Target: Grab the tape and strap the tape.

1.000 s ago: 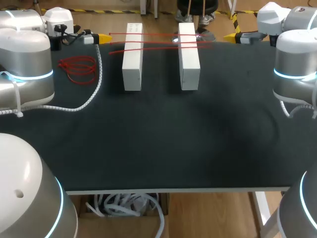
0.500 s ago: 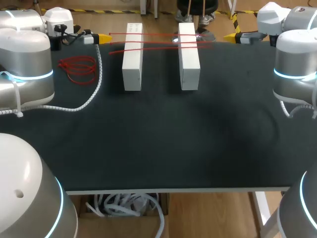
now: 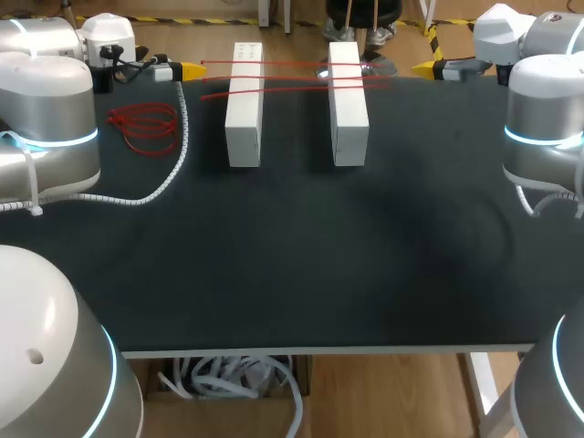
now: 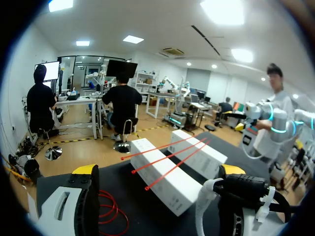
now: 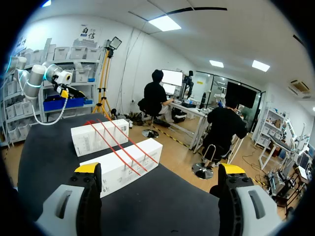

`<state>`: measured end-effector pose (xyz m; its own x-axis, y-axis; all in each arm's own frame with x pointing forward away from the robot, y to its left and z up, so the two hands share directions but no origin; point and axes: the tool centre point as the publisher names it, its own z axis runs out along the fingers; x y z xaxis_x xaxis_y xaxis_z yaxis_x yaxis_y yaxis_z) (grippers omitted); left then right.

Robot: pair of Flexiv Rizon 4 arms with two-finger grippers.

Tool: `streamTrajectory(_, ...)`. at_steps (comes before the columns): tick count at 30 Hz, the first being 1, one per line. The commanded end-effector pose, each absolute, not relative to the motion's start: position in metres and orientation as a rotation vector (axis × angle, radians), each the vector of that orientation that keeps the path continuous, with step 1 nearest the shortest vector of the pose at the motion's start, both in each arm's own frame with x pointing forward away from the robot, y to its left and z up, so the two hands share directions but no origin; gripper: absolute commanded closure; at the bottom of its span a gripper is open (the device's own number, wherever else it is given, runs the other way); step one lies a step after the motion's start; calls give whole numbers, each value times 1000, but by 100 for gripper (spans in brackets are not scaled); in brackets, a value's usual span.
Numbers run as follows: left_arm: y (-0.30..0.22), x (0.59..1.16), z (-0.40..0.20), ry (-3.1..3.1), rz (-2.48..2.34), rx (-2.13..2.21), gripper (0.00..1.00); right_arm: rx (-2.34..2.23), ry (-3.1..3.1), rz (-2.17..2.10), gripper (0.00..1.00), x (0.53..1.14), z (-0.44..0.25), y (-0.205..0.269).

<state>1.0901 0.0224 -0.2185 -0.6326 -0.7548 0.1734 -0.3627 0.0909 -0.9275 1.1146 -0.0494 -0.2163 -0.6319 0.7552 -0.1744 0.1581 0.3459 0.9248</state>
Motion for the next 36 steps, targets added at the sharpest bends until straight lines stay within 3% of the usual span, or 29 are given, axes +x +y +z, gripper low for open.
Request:
streamTrajectory(1,22,1090,-219,2024,-1556,-1102,0,794,2013,1289,0,1114,-216,-50)
streamTrajectory(10,19,1090,-220,2028,-1542,-1086,0,794,2013,1289,0,1114,-216,-50)
streamTrajectory(24,8,1084,-236,2203,-1686,-613,0,794,2013,1289,0,1114,-216,-50)
streamTrajectory(25,9,1083,-237,2207,-1684,-609,16,794,2013,1289,0,1114,-216,-50)
streamTrajectory(27,10,1083,-239,2223,-1670,-587,18,794,2013,1289,0,1114,-216,-50)
streamTrajectory(28,11,1083,-241,2225,-1667,-584,29,794,2013,1289,0,1114,-216,-50)
streamTrajectory(29,11,1083,-242,2232,-1658,-588,34,794,2013,1289,0,1114,-216,-50)
streamTrajectory(34,12,1082,-249,2256,-1639,-567,17,794,2013,1289,0,1114,-216,-50)
streamTrajectory(35,12,1082,-250,2266,-1643,-558,20,794,2013,1289,0,1114,-216,-50)
streamTrajectory(36,12,1082,-251,2269,-1644,-558,30,794,2013,1289,0,1114,-216,-50)
